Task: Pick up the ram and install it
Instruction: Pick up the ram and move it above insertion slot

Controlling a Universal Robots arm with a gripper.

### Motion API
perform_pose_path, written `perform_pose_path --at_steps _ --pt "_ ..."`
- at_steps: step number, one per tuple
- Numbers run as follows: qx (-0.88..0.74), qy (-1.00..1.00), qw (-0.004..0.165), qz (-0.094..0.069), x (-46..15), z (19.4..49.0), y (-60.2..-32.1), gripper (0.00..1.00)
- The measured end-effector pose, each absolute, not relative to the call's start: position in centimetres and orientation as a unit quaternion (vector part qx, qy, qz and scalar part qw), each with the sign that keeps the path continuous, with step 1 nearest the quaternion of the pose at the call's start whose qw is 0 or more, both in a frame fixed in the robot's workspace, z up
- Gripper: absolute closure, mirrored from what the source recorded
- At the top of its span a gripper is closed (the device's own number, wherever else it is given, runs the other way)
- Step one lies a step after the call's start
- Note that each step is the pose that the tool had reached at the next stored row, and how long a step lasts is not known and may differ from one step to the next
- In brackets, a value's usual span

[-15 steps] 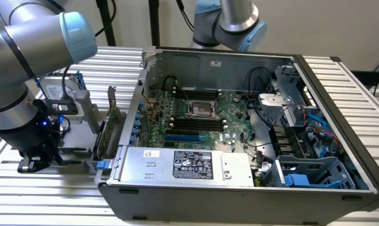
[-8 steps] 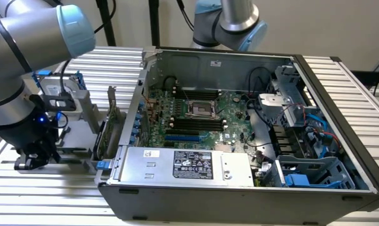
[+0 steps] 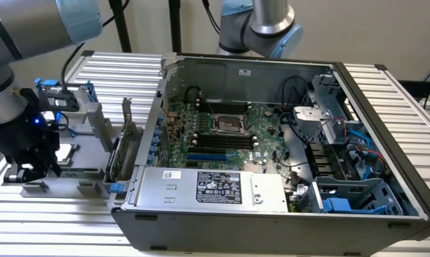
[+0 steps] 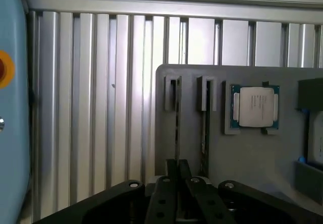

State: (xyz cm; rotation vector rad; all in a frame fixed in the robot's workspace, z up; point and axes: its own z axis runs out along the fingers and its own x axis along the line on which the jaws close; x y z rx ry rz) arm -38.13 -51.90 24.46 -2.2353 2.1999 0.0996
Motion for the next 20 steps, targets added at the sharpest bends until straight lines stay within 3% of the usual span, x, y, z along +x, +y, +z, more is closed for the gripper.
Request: perform_pose_path --at_steps 20 --pt "-0.712 0.701 0.002 0.032 -34.5 33.5 -51.9 0.86"
